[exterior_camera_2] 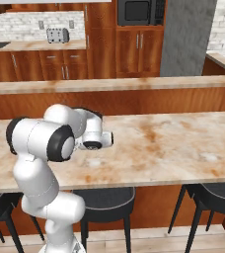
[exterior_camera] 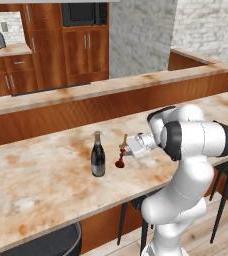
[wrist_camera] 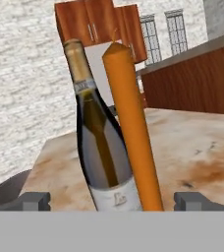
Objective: Get the candle and the wine from the cabinet and move them to the dining counter.
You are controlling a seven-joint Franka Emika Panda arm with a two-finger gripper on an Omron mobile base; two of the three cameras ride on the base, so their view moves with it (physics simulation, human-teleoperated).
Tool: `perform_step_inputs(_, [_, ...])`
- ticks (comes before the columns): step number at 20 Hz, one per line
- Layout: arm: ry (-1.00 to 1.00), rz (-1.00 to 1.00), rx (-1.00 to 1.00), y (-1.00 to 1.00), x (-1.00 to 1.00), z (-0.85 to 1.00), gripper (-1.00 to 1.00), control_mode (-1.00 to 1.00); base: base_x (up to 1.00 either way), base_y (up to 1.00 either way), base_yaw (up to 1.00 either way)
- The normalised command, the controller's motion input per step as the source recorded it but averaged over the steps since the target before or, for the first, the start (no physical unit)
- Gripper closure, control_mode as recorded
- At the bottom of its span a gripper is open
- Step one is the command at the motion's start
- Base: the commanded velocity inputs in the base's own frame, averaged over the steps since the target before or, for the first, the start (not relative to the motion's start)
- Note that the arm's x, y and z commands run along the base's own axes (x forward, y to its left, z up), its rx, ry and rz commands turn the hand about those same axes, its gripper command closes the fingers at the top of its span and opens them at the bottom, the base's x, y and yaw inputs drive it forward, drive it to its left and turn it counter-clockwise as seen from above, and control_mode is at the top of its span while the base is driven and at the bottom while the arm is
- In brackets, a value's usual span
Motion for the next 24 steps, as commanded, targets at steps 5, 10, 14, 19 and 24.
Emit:
perform_step_inputs(5, [0.00, -0.03, -0.16, 0.03, 0.06, 0.00, -1.00, -1.00, 0.00, 0.00, 0.00])
perform_step_inputs(10, [0.00, -0.13, -0.15, 0.00, 0.01, 0.00, -1.00, -1.00, 0.00, 0.00, 0.00])
perform_step_inputs(14, [0.00, -0.14, -0.08, 0.00, -0.08, 0.00, -1.00, -1.00, 0.00, 0.00, 0.00])
perform_step_inputs(19, [0.00, -0.13, -0.01, 0.00, -0.36, 0.10, -1.00, -1.00, 0.00, 0.00, 0.00])
perform_step_inputs(24, [0.00, -0.09, 0.02, -0.05, -0.50, 0.31, -1.00, -1.00, 0.00, 0.00, 0.00])
